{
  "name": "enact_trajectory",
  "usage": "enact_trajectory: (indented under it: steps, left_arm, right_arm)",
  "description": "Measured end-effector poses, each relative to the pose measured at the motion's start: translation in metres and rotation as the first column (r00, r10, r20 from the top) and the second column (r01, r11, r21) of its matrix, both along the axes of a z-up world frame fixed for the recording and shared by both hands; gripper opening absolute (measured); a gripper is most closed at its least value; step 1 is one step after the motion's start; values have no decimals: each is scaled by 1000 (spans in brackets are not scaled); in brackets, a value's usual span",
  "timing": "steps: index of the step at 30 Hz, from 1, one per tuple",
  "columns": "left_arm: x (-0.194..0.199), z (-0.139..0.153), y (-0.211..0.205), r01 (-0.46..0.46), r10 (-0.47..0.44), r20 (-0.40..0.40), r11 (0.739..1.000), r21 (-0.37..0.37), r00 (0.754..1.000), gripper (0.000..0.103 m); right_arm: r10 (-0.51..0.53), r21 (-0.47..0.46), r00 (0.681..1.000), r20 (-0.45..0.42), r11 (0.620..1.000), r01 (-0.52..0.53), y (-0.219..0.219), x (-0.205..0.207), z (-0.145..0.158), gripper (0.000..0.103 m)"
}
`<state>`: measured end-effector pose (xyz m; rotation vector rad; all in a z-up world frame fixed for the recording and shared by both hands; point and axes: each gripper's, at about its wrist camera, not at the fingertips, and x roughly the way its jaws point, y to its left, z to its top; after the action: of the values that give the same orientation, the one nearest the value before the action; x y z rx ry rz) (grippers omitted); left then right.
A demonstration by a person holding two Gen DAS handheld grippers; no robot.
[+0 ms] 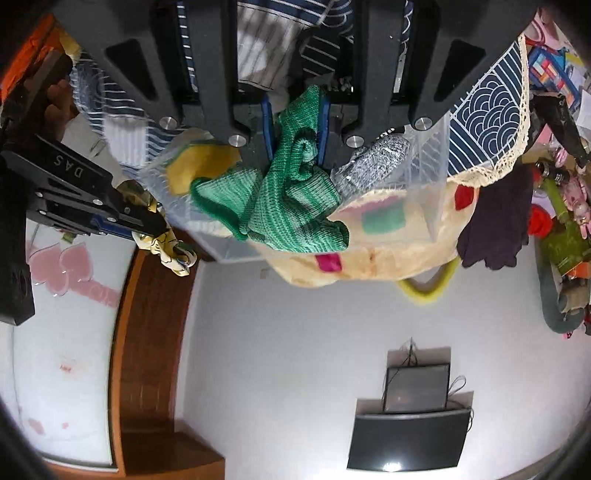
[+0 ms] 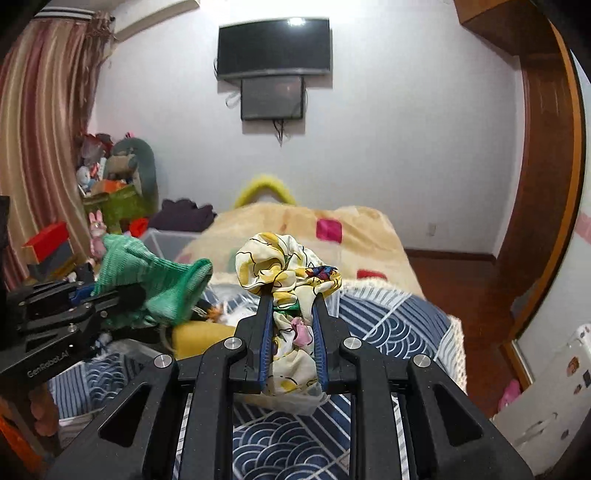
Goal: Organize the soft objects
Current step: 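Place the floral scrunchie in the box with the right tool while the left places the green cloth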
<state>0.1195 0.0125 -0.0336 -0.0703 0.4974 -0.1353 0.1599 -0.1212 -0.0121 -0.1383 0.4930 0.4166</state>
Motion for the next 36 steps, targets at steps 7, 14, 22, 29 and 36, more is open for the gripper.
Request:
enact_trajectory:
  steps: [7,14,22,29,36]
  left_arm:
    - [11,-13,-9,5,-4,-29,999,41,1000,22]
    - [4,-14,-12,-13,15,-39,998,54,999,44]
    - [-20,4,-9,-12,11,22,999,33,1000,60]
    - [-46,25,-4,-15,15,85,1000,4,996,66]
    - [-75,44,-3,-27,28,163,1000,-9,986,78]
  right_arm:
    - [15,0,996,-83,1000,-15,-1,7,-17,18]
    - [12,-12,998,-66,1000,-13,-7,1,-8,30]
    - [36,21,999,11,999,-37,-14,-23,15,55]
    - [57,62,994,90,996,-63,-23,-50,36,63]
    - [48,103,981,188,992,-68,-31,-83,53,93]
